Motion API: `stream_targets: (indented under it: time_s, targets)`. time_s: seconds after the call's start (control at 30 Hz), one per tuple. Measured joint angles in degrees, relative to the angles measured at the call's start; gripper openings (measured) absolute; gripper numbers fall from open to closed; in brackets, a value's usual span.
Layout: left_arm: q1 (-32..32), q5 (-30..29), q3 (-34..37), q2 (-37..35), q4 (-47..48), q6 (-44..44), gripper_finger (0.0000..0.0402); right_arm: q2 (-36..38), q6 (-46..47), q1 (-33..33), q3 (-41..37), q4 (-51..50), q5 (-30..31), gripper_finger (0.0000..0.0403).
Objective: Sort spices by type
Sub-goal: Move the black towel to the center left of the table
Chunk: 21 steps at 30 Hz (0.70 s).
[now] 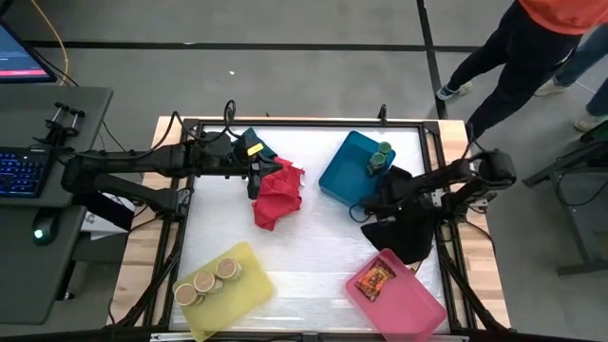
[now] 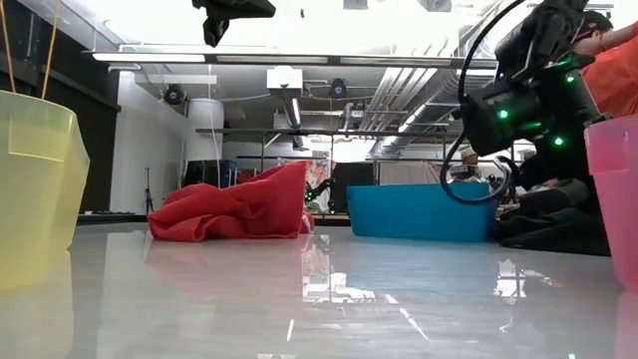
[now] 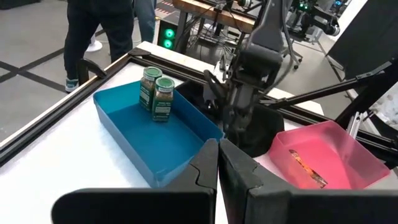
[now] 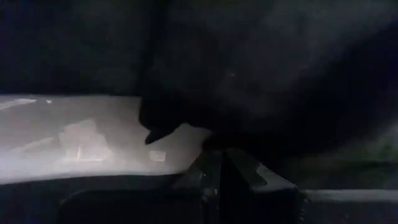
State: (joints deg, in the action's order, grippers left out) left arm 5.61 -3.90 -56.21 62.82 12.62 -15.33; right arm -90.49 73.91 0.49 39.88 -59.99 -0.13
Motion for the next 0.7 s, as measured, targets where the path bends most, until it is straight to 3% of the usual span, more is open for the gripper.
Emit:
stream_targets:
  time_s: [0.33, 0.7]
  targets:
    - [0.0, 0.04, 0.0, 0.0, 0.5, 0.94, 0.0, -6.64, 0.65, 7.34, 9.84, 3.51, -2.77, 0.0]
    - [0.0, 0.04, 0.0, -0.01, 0.45, 0.85, 0.0, -8.37, 1.76, 8.31, 15.98, 20.95, -3.42, 0.0]
